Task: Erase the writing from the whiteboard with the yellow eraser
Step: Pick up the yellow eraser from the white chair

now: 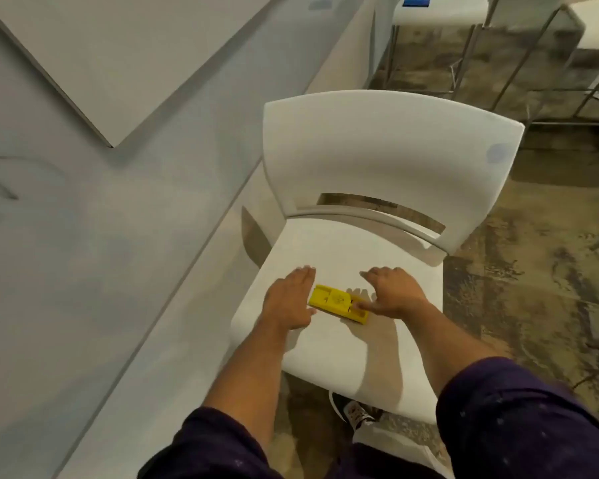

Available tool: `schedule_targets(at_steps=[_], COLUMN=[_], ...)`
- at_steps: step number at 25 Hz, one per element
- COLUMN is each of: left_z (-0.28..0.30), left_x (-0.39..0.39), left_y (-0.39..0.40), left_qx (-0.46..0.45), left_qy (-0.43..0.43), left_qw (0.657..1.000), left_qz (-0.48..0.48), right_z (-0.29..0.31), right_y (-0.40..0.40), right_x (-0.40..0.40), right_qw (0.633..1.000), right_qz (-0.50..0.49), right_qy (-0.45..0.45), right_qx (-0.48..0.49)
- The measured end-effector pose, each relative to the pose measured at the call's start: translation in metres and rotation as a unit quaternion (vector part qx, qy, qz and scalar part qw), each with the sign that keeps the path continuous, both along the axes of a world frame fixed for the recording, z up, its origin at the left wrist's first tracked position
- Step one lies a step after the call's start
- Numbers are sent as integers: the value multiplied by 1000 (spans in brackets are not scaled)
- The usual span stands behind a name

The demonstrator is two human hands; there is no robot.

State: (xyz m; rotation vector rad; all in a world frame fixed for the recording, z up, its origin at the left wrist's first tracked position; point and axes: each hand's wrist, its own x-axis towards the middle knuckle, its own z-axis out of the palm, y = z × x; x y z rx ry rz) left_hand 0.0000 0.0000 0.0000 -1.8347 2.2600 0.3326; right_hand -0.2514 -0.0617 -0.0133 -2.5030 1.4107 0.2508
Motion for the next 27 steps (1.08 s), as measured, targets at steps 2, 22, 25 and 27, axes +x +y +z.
schedule_targets(at_steps=[2, 22, 25, 27], left_z=[-16, 44, 86, 110], left_x=[-12, 113, 144, 164], left_y=[-10, 32, 51, 65], left_qx=[50, -254, -305, -330], left_qy=[-4, -30, -49, -75], left_qw=[999, 951, 935, 924], left_qz=[-7, 175, 176, 179], right_z=[-11, 64, 102, 126], right_y=[-4, -50, -46, -42], right_x=[13, 185, 218, 241], right_qw=[998, 894, 860, 834], right_qz=[24, 343, 379, 408], right_qy=[34, -182, -212, -228], right_qx=[38, -223, -268, -293])
